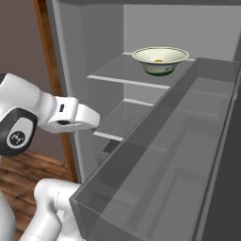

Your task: Move the mug from next to the sink to the open cabinet. Then, move the bowl with the peach to the fridge to clear the area for faucet cleaning.

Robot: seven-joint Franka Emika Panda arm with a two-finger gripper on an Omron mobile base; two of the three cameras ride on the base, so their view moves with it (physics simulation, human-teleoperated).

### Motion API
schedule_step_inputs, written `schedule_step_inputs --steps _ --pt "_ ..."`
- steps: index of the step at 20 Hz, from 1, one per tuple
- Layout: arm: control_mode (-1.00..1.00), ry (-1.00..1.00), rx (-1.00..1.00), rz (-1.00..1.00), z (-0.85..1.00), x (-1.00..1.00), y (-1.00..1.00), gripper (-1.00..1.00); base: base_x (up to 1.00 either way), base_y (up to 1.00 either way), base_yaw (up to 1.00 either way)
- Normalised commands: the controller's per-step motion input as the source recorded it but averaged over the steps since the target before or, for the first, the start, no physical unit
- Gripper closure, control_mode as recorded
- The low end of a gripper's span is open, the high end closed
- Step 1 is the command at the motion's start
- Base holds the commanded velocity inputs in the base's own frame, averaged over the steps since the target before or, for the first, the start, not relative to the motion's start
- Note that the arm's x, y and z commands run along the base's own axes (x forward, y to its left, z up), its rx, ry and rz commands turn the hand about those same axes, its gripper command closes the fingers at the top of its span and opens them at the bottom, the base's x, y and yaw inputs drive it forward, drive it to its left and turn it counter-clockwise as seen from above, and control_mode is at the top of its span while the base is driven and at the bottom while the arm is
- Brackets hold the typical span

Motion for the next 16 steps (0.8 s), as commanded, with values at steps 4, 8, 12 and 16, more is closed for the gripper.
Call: schedule_step_inputs --steps 4,8,12,16 --pt "-1.0 -0.07 0.37 -0.08 -0.01 -0.27 -0.03 -1.0 0.0 0.0 0.0" --pt "1.0 0.02 0.08 -0.01 -0.04 0.0 0.0 -1.0 -0.05 0.0 0.0" --pt "1.0 0.0 0.0 0.0 0.0 0.0 0.0 -1.0 -0.83 0.34 0.0" --pt "1.0 0.0 0.0 0.0 0.0 0.0 0.0 -1.0 -1.0 0.63 -0.01"
